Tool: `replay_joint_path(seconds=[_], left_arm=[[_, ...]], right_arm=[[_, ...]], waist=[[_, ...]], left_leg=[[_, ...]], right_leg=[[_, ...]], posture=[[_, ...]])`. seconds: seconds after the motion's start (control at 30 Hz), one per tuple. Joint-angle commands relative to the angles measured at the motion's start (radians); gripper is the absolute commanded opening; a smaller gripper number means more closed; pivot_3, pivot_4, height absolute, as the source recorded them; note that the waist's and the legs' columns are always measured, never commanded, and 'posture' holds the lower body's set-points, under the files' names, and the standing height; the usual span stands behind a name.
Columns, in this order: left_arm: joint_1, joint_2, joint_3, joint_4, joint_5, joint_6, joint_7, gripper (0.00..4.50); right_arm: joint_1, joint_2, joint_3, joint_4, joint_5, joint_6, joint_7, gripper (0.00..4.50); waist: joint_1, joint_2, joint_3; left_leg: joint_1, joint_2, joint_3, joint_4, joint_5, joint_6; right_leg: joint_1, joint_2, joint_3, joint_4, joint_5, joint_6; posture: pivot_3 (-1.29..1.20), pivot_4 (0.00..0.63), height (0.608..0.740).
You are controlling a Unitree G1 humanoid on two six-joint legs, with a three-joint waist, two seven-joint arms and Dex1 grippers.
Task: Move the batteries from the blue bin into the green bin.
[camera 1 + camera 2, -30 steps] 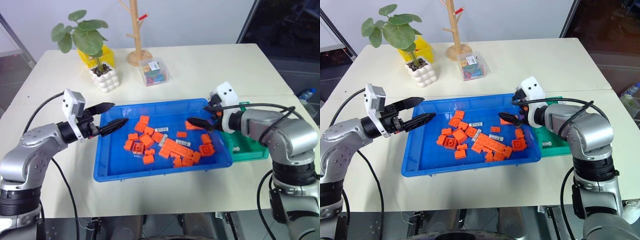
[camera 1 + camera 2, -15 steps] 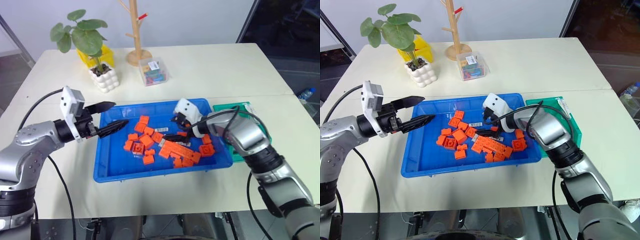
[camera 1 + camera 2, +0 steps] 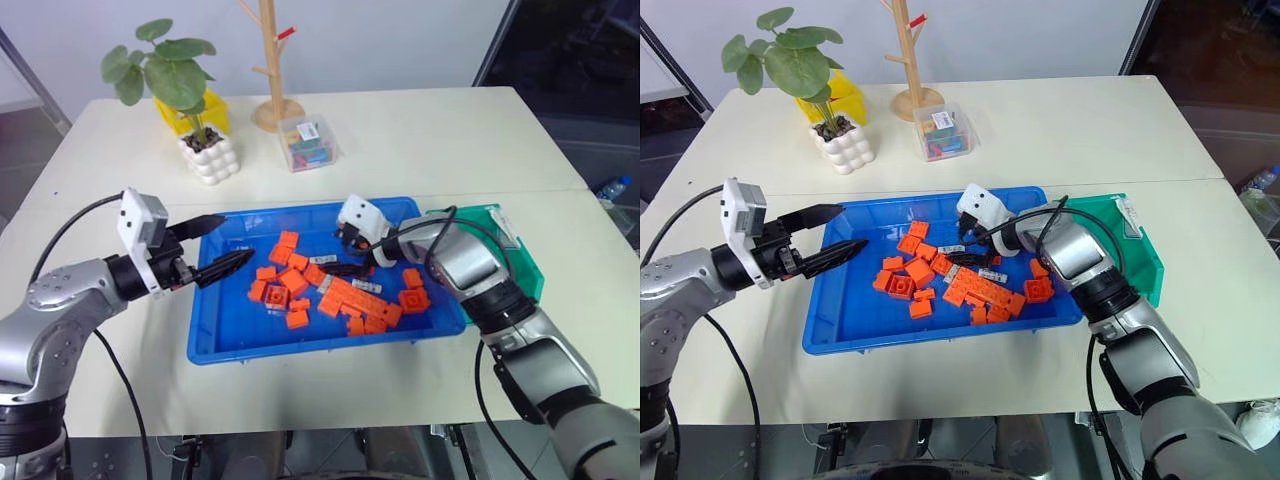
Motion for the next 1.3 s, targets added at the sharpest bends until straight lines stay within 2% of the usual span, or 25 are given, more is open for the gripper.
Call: replay_joint_path(seconds=[0.03, 0.1, 0.17, 0.2, 0.33, 0.37, 0.73, 0.83, 1.03, 1.3], left_arm=[[-0.003, 0.004, 0.029, -0.029, -0.017, -0.012, -0.002, 4.50], [-0.003, 0.006, 0.030, -0.029, -0.019, -0.012, -0.003, 4.50], [-0.002, 0.007, 0.031, -0.030, -0.020, -0.013, -0.002, 4.50], [-0.002, 0.007, 0.032, -0.030, -0.021, -0.012, -0.001, 4.50], [0.004, 0.007, 0.036, -0.035, -0.024, -0.012, 0.005, 4.50], [0.005, 0.007, 0.037, -0.035, -0.025, -0.013, 0.007, 4.50], [-0.014, 0.006, 0.029, -0.035, -0.030, -0.005, 0.024, 4.50], [-0.017, 0.007, 0.027, -0.035, -0.031, -0.003, 0.025, 4.50], [-0.024, 0.017, 0.031, -0.035, -0.037, 0.008, 0.023, 4.50], [-0.021, 0.058, 0.044, -0.019, -0.031, 0.019, -0.008, 4.50]], right_arm=[[0.011, 0.016, 0.007, -0.021, -0.019, -0.025, 0.021, 4.23], [0.019, 0.023, 0.008, -0.024, -0.026, -0.026, 0.028, 3.65], [0.023, 0.030, 0.007, -0.023, -0.033, -0.027, 0.031, 2.75], [0.023, 0.036, 0.008, -0.020, -0.036, -0.028, 0.031, 2.13], [0.030, 0.049, 0.007, -0.032, -0.043, -0.022, 0.033, 0.10], [0.033, 0.049, 0.007, -0.038, -0.043, -0.019, 0.037, 0.02], [0.044, 0.049, -0.008, -0.083, -0.048, 0.007, 0.045, 0.02], [0.045, 0.044, -0.013, -0.110, -0.036, 0.025, 0.055, 0.93], [0.020, 0.053, -0.023, -0.162, -0.027, 0.059, 0.055, 3.94], [-0.063, 0.102, -0.050, 0.040, -0.098, -0.109, -0.041, 3.94]], waist=[[0.000, 0.000, 0.000], [-0.001, 0.000, 0.000], [0.000, 0.000, 0.000], [0.000, 0.000, 0.000], [-0.001, 0.000, -0.001], [0.000, 0.000, -0.001], [0.000, 0.000, -0.001], [0.000, 0.000, -0.001], [-0.001, 0.000, -0.001], [-0.013, 0.000, -0.001]], left_leg=[[0.000, 0.000, 0.000, 0.000, 0.000, 0.000], [0.000, 0.000, 0.000, 0.000, 0.000, 0.000], [0.000, 0.000, 0.000, 0.000, 0.000, 0.000], [0.000, 0.000, 0.000, 0.000, 0.000, 0.000], [0.001, 0.000, 0.000, 0.000, 0.000, 0.000], [0.003, 0.000, 0.000, 0.000, 0.000, 0.000], [0.004, 0.000, 0.000, 0.000, 0.000, 0.000], [0.004, 0.000, 0.000, 0.000, 0.000, 0.000], [0.004, 0.000, 0.000, 0.000, 0.000, 0.000], [0.004, 0.000, 0.000, 0.000, 0.000, 0.000]], right_leg=[[0.000, 0.000, 0.000, 0.000, 0.000, 0.000], [0.000, 0.000, 0.000, 0.000, 0.000, 0.000], [0.000, 0.000, 0.000, 0.000, 0.000, 0.000], [0.000, 0.000, 0.000, 0.000, 0.000, 0.000], [0.001, 0.000, 0.000, 0.001, 0.000, 0.000], [0.002, 0.000, 0.000, 0.001, 0.000, 0.000], [0.003, 0.000, 0.000, 0.001, 0.000, 0.000], [0.003, 0.000, 0.000, 0.001, 0.000, 0.000], [0.003, 0.000, 0.000, 0.001, 0.000, 0.000], [0.003, 0.000, 0.000, 0.001, 0.000, 0.000]], posture=[[0.00, 0.150, 0.740], [0.00, 0.150, 0.740], [0.00, 0.150, 0.740], [0.00, 0.150, 0.740], [0.00, 0.150, 0.740], [0.00, 0.150, 0.740], [0.00, 0.150, 0.740], [0.00, 0.150, 0.740], [0.00, 0.150, 0.740], [0.00, 0.150, 0.740]])
